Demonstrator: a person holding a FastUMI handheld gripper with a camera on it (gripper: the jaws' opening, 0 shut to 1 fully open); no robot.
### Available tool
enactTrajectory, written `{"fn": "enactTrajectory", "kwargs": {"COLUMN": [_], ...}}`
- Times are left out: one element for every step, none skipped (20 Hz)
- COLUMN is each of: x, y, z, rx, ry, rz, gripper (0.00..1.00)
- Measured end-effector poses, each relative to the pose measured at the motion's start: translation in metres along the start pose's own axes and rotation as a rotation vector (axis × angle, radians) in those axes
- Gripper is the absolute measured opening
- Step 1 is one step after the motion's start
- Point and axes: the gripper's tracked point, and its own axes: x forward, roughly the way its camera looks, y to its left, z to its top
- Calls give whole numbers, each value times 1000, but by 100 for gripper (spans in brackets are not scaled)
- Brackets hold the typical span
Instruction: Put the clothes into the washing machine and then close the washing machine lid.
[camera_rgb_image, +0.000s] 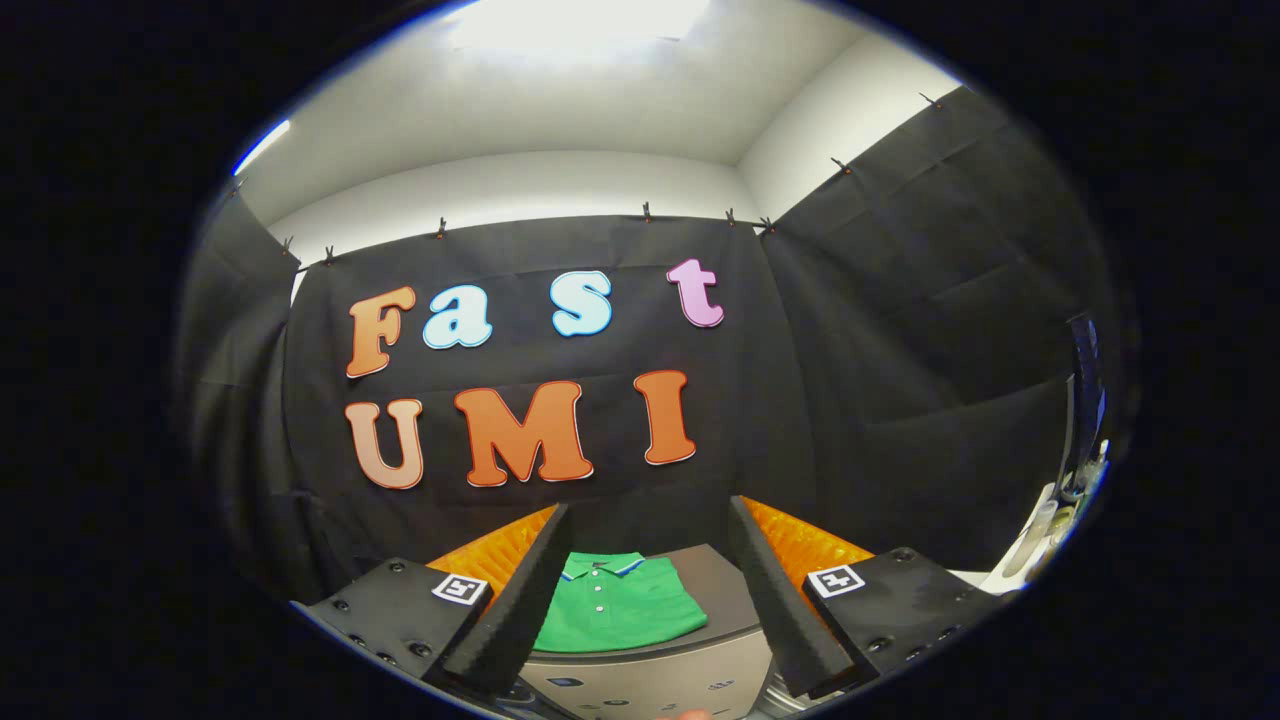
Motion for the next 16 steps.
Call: {"fn": "enactTrajectory", "kwargs": {"x": [1,2,8,15,23,30,35,41,50,61,75,90,102,114,127,141], "y": [8,14,18,14,13,15,19,24,30,36,37,42,48,56,62,69], "z": [-10,-15,-13,-13,-13,-15,-17,-20,-22,-22,-24,-28,-34,-39,-47,-53], "rx": [-6,-18,-26,-35,-42,-48,-54,-61,-71,-85,-103,-118,-121,-115,-107,-92], "ry": [29,52,59,65,78,98,126,156,180,189,217,255,294,338,391,438], "rz": [22,56,63,58,59,67,75,87,101,109,108,118,137,153,165,178], "gripper": [99,100,100,100,100,100,100,100,100,100,100,100,100,100,100,100]}}
